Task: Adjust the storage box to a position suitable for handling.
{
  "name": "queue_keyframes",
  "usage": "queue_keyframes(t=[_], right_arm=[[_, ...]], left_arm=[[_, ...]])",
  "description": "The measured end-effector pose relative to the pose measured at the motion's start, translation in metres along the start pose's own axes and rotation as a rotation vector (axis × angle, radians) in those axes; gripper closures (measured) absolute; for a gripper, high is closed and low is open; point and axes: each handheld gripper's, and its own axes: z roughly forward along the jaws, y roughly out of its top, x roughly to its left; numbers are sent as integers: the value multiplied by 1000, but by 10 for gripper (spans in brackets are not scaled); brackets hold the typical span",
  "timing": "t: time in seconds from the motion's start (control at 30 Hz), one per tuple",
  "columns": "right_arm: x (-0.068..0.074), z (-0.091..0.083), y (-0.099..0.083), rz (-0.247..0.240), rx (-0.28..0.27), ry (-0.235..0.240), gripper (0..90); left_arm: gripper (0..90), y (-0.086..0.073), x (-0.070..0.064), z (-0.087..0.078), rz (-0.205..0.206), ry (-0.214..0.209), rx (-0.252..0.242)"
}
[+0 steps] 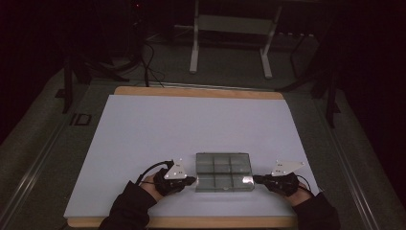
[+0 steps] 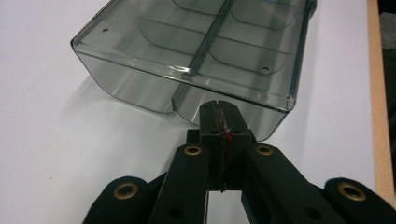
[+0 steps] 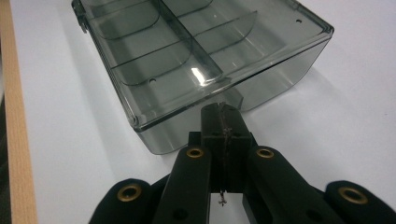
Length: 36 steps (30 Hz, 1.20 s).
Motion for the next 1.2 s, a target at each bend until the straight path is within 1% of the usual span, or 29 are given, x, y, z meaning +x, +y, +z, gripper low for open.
queue_keyframes(t=[0.1, 0.2, 0.23, 0.27, 0.3, 0.37, 0.43, 0.47, 0.53, 0.57, 0.6, 0.63, 0.67, 0.7, 0.73, 0.77, 0.9, 0.97, 1.0, 1.1, 1.2], right_arm=[[0, -1, 1, 2, -3, -1, 900], [1, -3, 2, 2, -7, -1, 900], [1, -4, 2, 3, -11, 1, 900], [0, -5, 2, 12, -26, 18, 900], [1, -5, 2, 10, -24, 14, 900], [1, -5, 3, 4, -25, 14, 900], [1, -5, 3, 4, -29, 15, 900], [2, -5, 4, 5, -29, 14, 900], [1, -5, 5, 4, -31, 6, 896], [1, -5, 5, 12, -36, 2, 865], [0, -5, 5, 19, -45, -4, 827], [-2, -5, 4, 32, -55, -8, 778], [-3, -6, 4, 38, -64, -16, 771], [-4, -7, 4, 44, -71, -20, 761], [-4, -7, 4, 46, -79, -27, 748], [-4, -7, 5, 48, -82, -31, 741], [-6, -8, 7, 50, -99, -45, 710], [-7, -8, 8, 48, -106, -53, 707], [-7, -8, 9, 50, -108, -56, 703], [-8, -8, 12, 39, -116, -66, 700], [-8, -7, 15, 32, -120, -75, 693]], left_arm=[[900, 1, 0, -1, -2, 4, -1], [900, 0, 0, -2, -14, -3, -11], [900, 0, 1, -2, -18, -7, -14], [900, 0, 1, -2, -16, -6, -18], [900, 1, 0, -3, -20, -11, -26], [900, 3, -1, -3, -12, -7, -24], [900, 4, -1, -4, -15, -13, -33], [900, 4, -2, -4, -10, -7, -31], [900, 4, -2, -3, -14, 1, -35], [895, 4, -2, -3, -17, 17, -37], [843, 4, 0, -4, -29, 36, -52], [761, 4, 0, -4, -35, 49, -62], [702, 5, 1, -4, -37, 53, -65], [688, 5, 1, -4, -37, 53, -65], [674, 6, 1, -4, -35, 66, -74], [653, 6, 2, -4, -39, 65, -78], [632, 7, 5, -4, -62, 70, -102], [627, 8, 6, -5, -62, 90, -110], [607, 8, 6, -5, -66, 97, -120], [607, 8, 8, -6, -70, 128, -140], [607, 9, 11, -7, -81, 134, -150]])
